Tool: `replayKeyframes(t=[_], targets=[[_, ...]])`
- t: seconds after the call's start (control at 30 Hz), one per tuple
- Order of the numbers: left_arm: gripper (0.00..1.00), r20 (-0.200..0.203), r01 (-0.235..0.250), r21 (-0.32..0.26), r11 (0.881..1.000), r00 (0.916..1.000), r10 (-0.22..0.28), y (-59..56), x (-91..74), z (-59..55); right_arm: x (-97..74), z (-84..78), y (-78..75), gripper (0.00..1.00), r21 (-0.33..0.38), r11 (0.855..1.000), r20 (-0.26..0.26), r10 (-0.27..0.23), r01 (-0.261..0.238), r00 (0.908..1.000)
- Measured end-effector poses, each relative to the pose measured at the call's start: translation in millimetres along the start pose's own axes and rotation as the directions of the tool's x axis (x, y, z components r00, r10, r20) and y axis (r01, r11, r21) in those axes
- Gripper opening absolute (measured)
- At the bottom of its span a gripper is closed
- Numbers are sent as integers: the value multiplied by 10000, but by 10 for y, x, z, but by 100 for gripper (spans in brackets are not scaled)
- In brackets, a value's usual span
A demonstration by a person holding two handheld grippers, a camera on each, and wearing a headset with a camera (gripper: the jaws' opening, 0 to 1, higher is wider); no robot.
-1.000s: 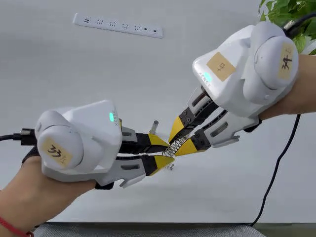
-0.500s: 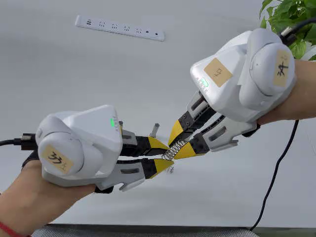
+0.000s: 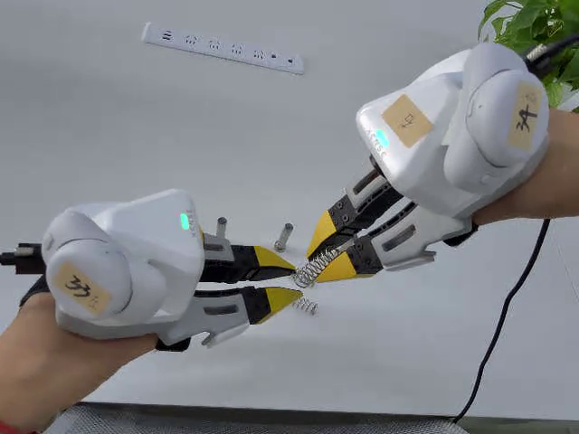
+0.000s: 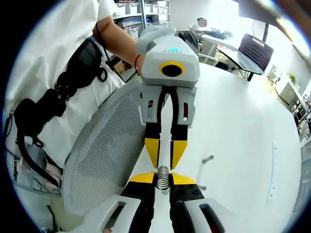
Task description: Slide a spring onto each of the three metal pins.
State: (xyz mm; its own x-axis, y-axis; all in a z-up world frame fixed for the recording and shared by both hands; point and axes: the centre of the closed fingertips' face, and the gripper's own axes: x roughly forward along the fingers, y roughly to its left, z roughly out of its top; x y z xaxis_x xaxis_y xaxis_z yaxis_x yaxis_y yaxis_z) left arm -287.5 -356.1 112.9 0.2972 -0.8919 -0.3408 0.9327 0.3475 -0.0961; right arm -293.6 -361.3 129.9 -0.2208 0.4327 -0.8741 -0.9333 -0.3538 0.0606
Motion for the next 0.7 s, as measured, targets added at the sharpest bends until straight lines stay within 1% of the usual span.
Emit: replayKeyframes(t=[0.07,0.23,0.37,0.43,0.53,0.6,0.7], targets=[[11,46,-229,-109,9997,9997,230,49,-47,-19,-3,4,-30,7,66,9999,1,-112,112,9999],[19,-8,-824,-261,9963,9966,824,190,-202,-125,7,20,-147,7,121,9987,-91,-497,498,9987],[25,-17,-1286,-357,9911,9917,1286,302,-349,-201,12,60,-270,7,131,9966,-126,-816,818,9966],[29,-111,-1508,-385,9878,9885,1505,353,-413,-251,17,83,-332,7,156,9952,-118,-969,970,9952],[33,-155,-1773,-337,9836,9841,1768,416,-504,-309,35,104,-437,7,273,9929,-199,-1156,1161,9931],[36,-169,-1904,-359,9811,9817,1899,456,-563,-347,52,102,-526,7,318,9898,-400,-1379,1392,9896],[41,-157,-2080,-408,9773,9781,2075,504,-627,-385,89,138,-637,7,435,9877,-432,-1481,1500,9880]])
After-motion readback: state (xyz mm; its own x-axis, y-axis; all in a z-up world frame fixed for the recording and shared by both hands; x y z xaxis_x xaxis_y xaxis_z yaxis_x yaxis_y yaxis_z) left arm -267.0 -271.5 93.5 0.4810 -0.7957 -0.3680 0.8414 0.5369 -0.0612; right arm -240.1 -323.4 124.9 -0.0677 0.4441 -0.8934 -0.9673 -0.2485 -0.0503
